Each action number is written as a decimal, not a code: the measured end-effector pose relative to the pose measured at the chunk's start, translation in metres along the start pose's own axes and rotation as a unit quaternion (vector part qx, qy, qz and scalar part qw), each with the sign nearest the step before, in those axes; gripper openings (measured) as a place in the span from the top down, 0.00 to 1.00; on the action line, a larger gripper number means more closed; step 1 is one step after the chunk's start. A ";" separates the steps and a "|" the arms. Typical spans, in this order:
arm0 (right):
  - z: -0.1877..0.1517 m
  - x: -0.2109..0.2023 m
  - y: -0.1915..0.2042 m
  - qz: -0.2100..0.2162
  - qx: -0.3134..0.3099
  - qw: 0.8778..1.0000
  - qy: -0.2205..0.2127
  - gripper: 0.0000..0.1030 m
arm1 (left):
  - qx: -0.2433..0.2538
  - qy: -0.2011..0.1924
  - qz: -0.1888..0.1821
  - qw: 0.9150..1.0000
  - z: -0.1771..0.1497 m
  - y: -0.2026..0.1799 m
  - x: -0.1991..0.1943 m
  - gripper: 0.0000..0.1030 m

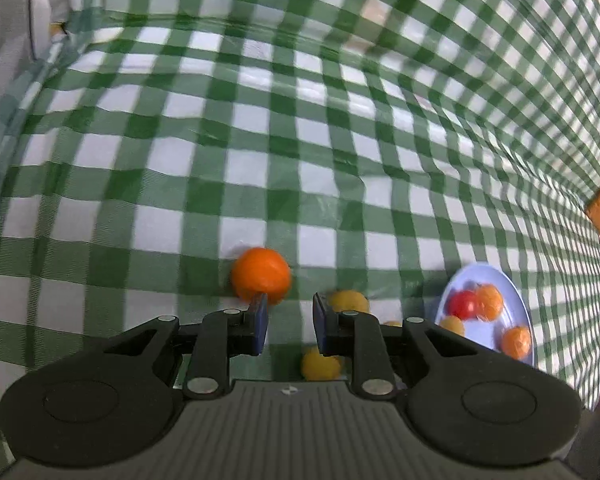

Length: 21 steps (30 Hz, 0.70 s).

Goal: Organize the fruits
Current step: 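Grasp a tangerine with the left gripper while the right gripper grasps a yellow fruit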

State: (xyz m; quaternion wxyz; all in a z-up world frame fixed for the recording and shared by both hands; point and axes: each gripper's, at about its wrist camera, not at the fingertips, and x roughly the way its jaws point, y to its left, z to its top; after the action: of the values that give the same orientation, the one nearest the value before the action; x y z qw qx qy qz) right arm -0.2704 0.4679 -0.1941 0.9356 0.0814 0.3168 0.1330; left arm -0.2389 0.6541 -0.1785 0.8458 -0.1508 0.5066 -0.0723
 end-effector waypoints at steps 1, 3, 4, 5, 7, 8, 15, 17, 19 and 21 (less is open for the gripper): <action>0.000 -0.002 0.000 -0.001 -0.003 1.000 0.000 0.76 | 0.000 -0.001 0.004 1.000 0.000 0.000 0.001 0.74; 0.000 -0.008 -0.002 0.000 -0.009 1.000 -0.001 0.76 | -0.005 0.000 0.011 1.000 0.000 0.002 0.003 0.74; 0.000 -0.009 -0.002 0.000 -0.012 1.000 0.000 0.76 | -0.008 0.004 0.008 1.000 0.000 0.003 0.004 0.74; -0.001 -0.010 -0.003 -0.002 -0.015 1.000 0.001 0.76 | -0.010 0.008 0.003 1.000 0.000 0.003 0.006 0.74; -0.002 -0.011 -0.004 -0.005 -0.019 1.000 0.004 0.76 | -0.002 0.015 -0.004 1.000 -0.001 -0.001 0.008 0.74; -0.003 -0.012 -0.004 -0.004 -0.020 1.000 0.004 0.76 | -0.001 0.011 0.001 1.000 -0.001 -0.003 0.008 0.74; -0.006 -0.014 -0.003 0.003 -0.026 1.000 0.007 0.76 | -0.018 -0.045 0.056 0.997 0.010 0.005 -0.003 0.70; -0.008 -0.013 -0.001 0.006 -0.030 0.999 0.010 0.76 | -0.023 -0.036 0.056 0.997 0.011 0.006 0.003 0.69; -0.010 -0.010 0.001 0.008 -0.033 0.999 0.015 0.76 | -0.023 -0.031 0.059 0.998 0.011 0.006 0.009 0.65; -0.012 -0.008 0.002 0.009 -0.037 0.999 0.020 0.76 | -0.019 -0.030 0.061 0.997 0.010 0.004 0.014 0.63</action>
State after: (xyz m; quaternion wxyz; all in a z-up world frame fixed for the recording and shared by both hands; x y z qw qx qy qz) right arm -0.2838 0.4681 -0.1985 0.9303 0.0473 0.3293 0.1543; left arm -0.2237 0.6556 -0.1871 0.8603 -0.1372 0.4909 -0.0062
